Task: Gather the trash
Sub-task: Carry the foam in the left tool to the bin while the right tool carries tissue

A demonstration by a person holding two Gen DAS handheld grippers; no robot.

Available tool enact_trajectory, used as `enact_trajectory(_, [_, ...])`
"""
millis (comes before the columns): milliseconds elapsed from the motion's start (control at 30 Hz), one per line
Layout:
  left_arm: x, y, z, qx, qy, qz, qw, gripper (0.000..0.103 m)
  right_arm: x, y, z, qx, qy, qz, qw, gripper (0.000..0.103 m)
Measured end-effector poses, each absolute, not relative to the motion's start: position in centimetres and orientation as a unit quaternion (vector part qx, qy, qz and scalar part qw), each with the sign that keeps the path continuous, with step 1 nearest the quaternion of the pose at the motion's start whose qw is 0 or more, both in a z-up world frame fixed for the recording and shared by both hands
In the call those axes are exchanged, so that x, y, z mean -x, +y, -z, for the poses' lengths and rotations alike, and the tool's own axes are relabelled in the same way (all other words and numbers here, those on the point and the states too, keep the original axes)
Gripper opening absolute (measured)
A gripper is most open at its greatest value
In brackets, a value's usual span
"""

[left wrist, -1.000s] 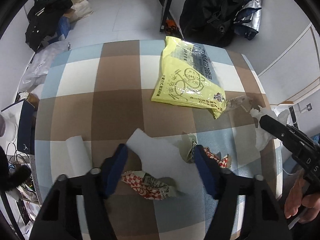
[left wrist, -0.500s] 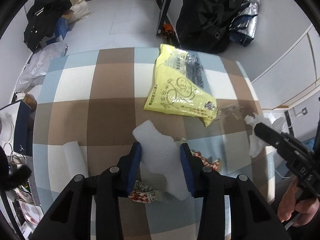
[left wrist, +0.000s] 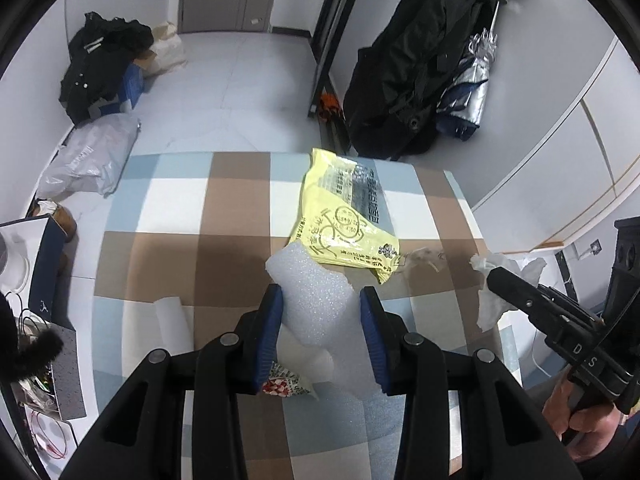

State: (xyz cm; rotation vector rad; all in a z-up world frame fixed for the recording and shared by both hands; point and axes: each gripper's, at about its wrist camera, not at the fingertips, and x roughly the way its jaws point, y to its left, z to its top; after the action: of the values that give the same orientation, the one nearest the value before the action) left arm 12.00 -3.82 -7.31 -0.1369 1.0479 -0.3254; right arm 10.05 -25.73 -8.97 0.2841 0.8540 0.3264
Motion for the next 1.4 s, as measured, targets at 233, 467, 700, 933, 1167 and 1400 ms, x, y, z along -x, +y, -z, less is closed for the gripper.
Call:
enact_trajectory(233, [-10.5, -3.0, 5.5, 0.079, 0.470, 0.150, 0.866, 0.034, -8.1, -26.0, 7.2, -0.134, 0.386, -0.157, 0.899, 0.015])
enact_trajectory(467, [-8.6, -3.5, 2.4, 0.066, 0.435, 0.150, 0.885, 0.034, -5.3, -27.0, 4.9, -0.140, 0.366, -0.155, 0.907, 0.015])
enact_trajectory(700, [-5.7, -6.0, -1.1, 0.041, 0.395, 0.171, 0.902, 0.034, -1.9, -28.4, 1.5, -0.147, 0.324, -0.156, 0.922, 0.015])
enact_trajectory(933, [-3.7, -8.7, -4.0, 0.034, 0.363, 0.202, 0.909, 0.034, 1.5, -30.7, -1.6, -0.163, 0.283, -0.160, 0.932, 0.015])
enact_trajectory(1167, [-2.7, -13.6, -5.9, 0.018, 0.344, 0.251, 0.905, 0.034, 4.2, -35.0, -4.5, -0.167, 0.246, -0.139, 0.945, 0.015])
enact_trajectory(1400, [-2.0, -20.1, -6.1, -0.017, 0.337, 0.300, 0.892, 0.034, 6.7, -41.9, -6.1, -0.177, 0.222, -0.087, 0.955, 0.015])
